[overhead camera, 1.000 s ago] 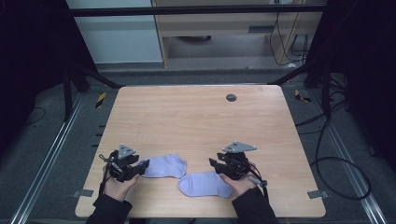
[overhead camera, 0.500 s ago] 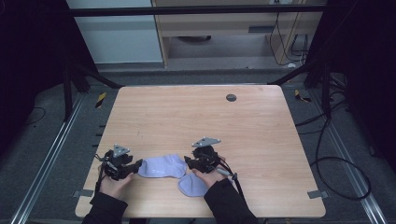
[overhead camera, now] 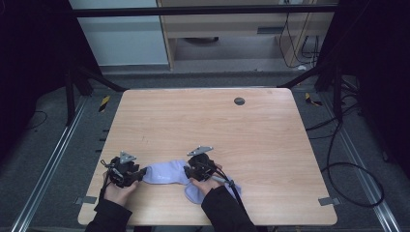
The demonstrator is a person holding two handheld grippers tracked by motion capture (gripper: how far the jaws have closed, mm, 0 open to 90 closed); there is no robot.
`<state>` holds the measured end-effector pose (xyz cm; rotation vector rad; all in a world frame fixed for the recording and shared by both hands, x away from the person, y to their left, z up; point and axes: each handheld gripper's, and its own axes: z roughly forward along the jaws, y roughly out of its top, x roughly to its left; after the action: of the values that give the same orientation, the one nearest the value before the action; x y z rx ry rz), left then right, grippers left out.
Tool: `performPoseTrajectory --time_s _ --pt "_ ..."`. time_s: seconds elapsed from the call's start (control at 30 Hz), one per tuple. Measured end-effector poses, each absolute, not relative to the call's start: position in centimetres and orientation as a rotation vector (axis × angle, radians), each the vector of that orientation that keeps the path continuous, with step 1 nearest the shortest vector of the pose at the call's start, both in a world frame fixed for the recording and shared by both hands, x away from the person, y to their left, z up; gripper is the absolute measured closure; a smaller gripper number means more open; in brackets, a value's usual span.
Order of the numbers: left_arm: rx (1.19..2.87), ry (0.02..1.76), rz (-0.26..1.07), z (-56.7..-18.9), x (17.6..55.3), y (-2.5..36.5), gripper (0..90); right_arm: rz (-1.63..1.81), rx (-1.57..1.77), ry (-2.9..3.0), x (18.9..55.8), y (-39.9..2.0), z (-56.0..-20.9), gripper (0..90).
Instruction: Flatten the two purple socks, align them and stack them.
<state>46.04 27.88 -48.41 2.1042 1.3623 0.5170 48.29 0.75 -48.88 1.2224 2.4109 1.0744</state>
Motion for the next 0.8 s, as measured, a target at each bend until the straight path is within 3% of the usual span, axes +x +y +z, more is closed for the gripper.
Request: performPoseTrajectory --time_s 0.23,0.47,0.8 --pt "2.123 1.368 0.492 -48.6 46.1 27.7 72.9 1.039 1.227 2.425 48.4 1.0 -49.4 65.3" --pt "2.123 1.369 0.475 -48.6 46.1 27.3 84.4 1.011 1.248 2.410 48.1 1.2 -49.5 82.7" --pt "2.085 1.350 0.464 -47.6 45.9 27.6 86.8 1.101 1.249 2.377 47.9 1.0 -48.4 86.5"
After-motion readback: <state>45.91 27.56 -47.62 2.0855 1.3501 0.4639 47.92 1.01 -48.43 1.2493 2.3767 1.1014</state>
